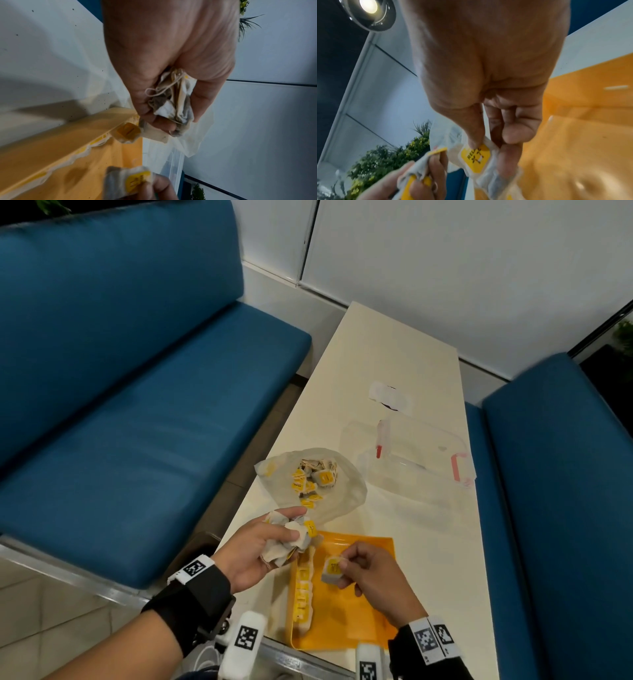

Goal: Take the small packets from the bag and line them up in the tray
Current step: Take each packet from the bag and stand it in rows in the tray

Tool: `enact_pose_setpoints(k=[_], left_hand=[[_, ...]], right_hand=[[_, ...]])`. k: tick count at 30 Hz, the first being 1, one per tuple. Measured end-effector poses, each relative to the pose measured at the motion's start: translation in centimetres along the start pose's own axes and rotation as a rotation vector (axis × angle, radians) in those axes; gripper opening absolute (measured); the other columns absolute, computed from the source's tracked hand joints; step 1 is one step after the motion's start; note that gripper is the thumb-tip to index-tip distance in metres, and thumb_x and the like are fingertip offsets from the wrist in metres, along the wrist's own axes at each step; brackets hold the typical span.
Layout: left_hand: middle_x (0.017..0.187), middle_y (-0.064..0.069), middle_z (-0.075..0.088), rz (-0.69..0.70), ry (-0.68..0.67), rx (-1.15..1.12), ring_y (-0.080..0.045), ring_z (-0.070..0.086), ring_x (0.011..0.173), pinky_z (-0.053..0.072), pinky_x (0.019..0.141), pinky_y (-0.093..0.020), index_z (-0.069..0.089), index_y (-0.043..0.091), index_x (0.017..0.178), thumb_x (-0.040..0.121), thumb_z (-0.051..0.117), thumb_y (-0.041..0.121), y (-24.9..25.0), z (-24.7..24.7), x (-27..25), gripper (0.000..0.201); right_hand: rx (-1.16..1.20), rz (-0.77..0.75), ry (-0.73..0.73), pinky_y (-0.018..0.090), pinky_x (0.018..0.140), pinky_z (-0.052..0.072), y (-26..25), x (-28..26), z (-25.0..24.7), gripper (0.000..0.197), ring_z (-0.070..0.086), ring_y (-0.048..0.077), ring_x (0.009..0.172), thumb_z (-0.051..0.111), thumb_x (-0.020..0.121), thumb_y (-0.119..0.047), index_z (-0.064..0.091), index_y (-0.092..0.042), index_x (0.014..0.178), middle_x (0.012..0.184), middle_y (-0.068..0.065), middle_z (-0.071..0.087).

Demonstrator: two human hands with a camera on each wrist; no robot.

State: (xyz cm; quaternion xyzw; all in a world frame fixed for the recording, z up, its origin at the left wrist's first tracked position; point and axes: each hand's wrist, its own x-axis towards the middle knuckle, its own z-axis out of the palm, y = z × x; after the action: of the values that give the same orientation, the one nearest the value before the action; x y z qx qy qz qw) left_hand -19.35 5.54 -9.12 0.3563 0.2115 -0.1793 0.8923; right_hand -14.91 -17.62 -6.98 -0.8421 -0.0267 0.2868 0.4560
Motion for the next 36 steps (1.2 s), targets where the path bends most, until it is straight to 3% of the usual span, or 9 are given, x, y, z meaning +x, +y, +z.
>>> enact_pose_setpoints(k=[6,13,15,17,21,25,32,34,36], left_hand=[[0.108,-0.013,0.074,0.017,-0.043,-0.017,-0.030,0.072,0.092,0.058,0.069,-0.032,0.072,0.013,0.123,0.081,0.066,-0.009,0.0,0.2,-0.2,0.048],[0.102,-0.011,0.076,0.030,-0.096,-0.046,-0.027,0.076,0.084,0.058,0.065,-0.029,0.066,0.011,0.126,0.084,0.060,-0.009,0.4,0.9,-0.6,0.047],[0.109,-0.011,0.072,0.037,-0.079,-0.043,-0.027,0.074,0.088,0.059,0.066,-0.031,0.071,0.013,0.123,0.081,0.063,-0.008,0.4,0.8,-0.5,0.047],[0.112,-0.011,0.071,0.042,-0.066,-0.043,-0.028,0.073,0.090,0.060,0.068,-0.032,0.073,0.014,0.121,0.080,0.065,-0.007,0.3,0.7,-0.3,0.046],[0.105,-0.008,0.076,0.036,-0.069,-0.050,-0.026,0.075,0.085,0.058,0.069,-0.031,0.069,0.013,0.124,0.083,0.063,-0.009,0.4,0.6,-0.4,0.047],[0.121,-0.010,0.069,0.034,-0.050,-0.043,-0.028,0.070,0.098,0.058,0.073,-0.032,0.073,0.017,0.123,0.081,0.068,-0.007,0.4,0.1,-0.4,0.048],[0.124,-0.010,0.066,0.017,-0.025,-0.048,-0.029,0.067,0.100,0.058,0.073,-0.033,0.075,0.018,0.120,0.081,0.067,-0.006,0.5,0.0,-0.5,0.046],[0.121,-0.011,0.067,0.014,-0.022,-0.049,-0.028,0.068,0.098,0.058,0.072,-0.032,0.075,0.018,0.120,0.081,0.067,-0.006,0.6,0.1,-0.5,0.046],[0.117,-0.010,0.070,0.013,-0.022,-0.044,-0.027,0.071,0.094,0.058,0.072,-0.032,0.075,0.017,0.120,0.081,0.066,-0.007,0.5,0.2,-0.6,0.046]], right_hand=[[-0.107,0.090,-0.225,0.022,0.046,0.042,1.8,-1.1,1.8,0.009,0.067,0.015,0.059,0.062,0.095,-0.011,0.061,-0.015,0.087,0.069,0.008,0.069],[-0.182,0.145,-0.319,0.018,0.049,0.040,3.5,-1.1,3.8,0.009,0.059,0.007,0.050,0.063,0.094,-0.017,0.062,-0.020,0.086,0.063,0.003,0.069],[-0.187,0.150,-0.339,0.017,0.054,0.045,3.8,-0.9,4.4,0.011,0.062,0.004,0.052,0.063,0.094,-0.013,0.061,-0.019,0.086,0.063,0.002,0.068],[-0.193,0.159,-0.354,0.022,0.064,0.051,4.2,-0.7,4.8,0.010,0.066,0.008,0.059,0.063,0.093,-0.011,0.061,-0.018,0.085,0.063,0.001,0.069],[-0.210,0.179,-0.348,0.024,0.065,0.052,4.7,-0.4,5.2,0.012,0.067,0.011,0.058,0.063,0.091,-0.009,0.061,-0.018,0.084,0.061,0.000,0.068],[-0.258,0.169,-0.321,0.025,0.059,0.050,4.9,-0.3,5.7,0.014,0.069,0.016,0.064,0.064,0.089,-0.010,0.061,-0.021,0.082,0.068,0.005,0.068],[-0.350,0.130,-0.249,0.026,0.057,0.052,5.0,-0.5,6.2,0.015,0.074,0.022,0.071,0.065,0.088,-0.009,0.061,-0.023,0.082,0.073,0.003,0.067],[-0.356,0.131,-0.222,0.026,0.057,0.054,4.9,-0.5,6.4,0.013,0.074,0.019,0.067,0.065,0.087,-0.009,0.062,-0.020,0.084,0.072,0.002,0.066],[-0.387,0.121,-0.189,0.023,0.055,0.053,4.9,-0.6,6.4,0.011,0.070,0.009,0.058,0.065,0.088,-0.010,0.061,-0.019,0.084,0.072,-0.002,0.064]])
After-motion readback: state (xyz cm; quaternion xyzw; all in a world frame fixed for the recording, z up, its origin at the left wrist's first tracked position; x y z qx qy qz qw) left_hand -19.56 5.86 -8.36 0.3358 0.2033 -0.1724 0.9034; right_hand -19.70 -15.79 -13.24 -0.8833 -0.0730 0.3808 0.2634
